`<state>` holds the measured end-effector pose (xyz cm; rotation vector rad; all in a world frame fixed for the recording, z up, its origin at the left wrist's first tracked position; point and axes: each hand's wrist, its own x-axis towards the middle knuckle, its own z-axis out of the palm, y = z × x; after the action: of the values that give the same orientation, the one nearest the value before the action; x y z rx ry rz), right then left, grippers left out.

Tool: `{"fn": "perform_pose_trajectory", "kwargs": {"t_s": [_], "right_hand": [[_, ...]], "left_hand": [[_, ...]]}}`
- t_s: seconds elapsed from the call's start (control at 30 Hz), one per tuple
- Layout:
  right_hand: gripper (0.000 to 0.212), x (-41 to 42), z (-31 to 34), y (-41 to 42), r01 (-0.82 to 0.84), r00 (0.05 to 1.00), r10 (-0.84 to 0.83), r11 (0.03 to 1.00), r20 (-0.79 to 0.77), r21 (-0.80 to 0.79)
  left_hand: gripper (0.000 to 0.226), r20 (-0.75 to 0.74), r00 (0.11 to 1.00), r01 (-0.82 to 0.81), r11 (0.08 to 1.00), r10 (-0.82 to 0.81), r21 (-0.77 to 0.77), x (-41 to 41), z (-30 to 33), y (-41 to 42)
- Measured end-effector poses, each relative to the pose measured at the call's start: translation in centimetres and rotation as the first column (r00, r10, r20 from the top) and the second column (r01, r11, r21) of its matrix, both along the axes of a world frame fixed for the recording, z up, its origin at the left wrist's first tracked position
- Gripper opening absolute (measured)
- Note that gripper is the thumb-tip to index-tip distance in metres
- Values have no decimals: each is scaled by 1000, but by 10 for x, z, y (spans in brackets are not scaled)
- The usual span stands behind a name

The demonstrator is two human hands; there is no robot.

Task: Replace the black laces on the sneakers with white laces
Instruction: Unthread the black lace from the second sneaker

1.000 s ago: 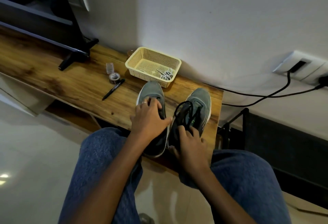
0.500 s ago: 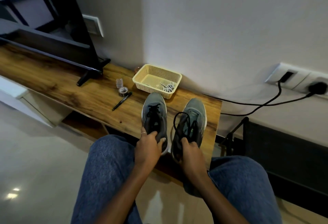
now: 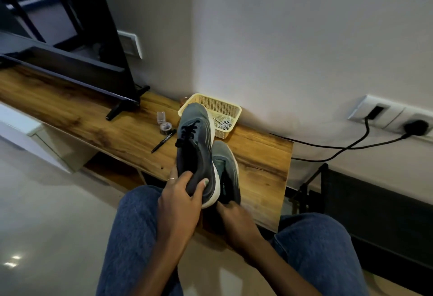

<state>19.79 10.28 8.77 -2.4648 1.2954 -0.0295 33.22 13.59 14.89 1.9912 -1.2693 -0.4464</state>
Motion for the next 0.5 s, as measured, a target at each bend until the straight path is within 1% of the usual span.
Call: {"fn": "perform_pose_trajectory", "kwargs": {"t_s": [0.1, 0.17, 0.2, 0.23, 0.3, 0.37, 0.4, 0.43, 0.47, 0.5], "right_hand": [[30, 18, -6, -19, -43, 998, 40, 997, 48, 67], [40, 27, -7, -29, -43, 995, 33, 994, 97, 103], [48, 30, -6, -34, -29, 993, 16, 994, 114, 109], [54, 34, -1, -37, 0, 995, -12, 993, 99, 118], [59, 37, 5, -44, 55, 996, -67, 984, 63, 171], [68, 33, 5, -49, 100, 985, -131, 965, 114, 242], [75, 28, 6, -50, 89, 978, -127, 971, 163, 224], [81, 22, 9, -50, 55, 983, -87, 979, 161, 199], [84, 11, 11, -50, 4, 988, -26, 990, 149, 140], [87, -2, 12, -51, -7, 992, -7, 994, 122, 114]], "left_hand": [[23, 6, 1000, -10, 1000, 10, -18, 1, 1, 1], [24, 20, 1000, -12, 1000, 13, -18, 2, 2, 0], [25, 25, 1000, -12, 1000, 12, -18, 2, 2, -1], [25, 27, 1000, -10, 1000, 11, -21, 2, 2, -2], [24, 31, 1000, 1, 1000, 0, -31, 2, 3, -2], [22, 35, 999, 21, 999, -19, -42, -1, 5, -3], [21, 38, 999, 34, 998, -32, -53, -4, 6, -3], [19, 41, 998, 51, 997, -48, -65, -6, 8, -3], [19, 44, 997, 71, 995, -67, -76, -10, 9, -4], [20, 49, 995, 92, 992, -89, -81, -14, 10, -5]]}}
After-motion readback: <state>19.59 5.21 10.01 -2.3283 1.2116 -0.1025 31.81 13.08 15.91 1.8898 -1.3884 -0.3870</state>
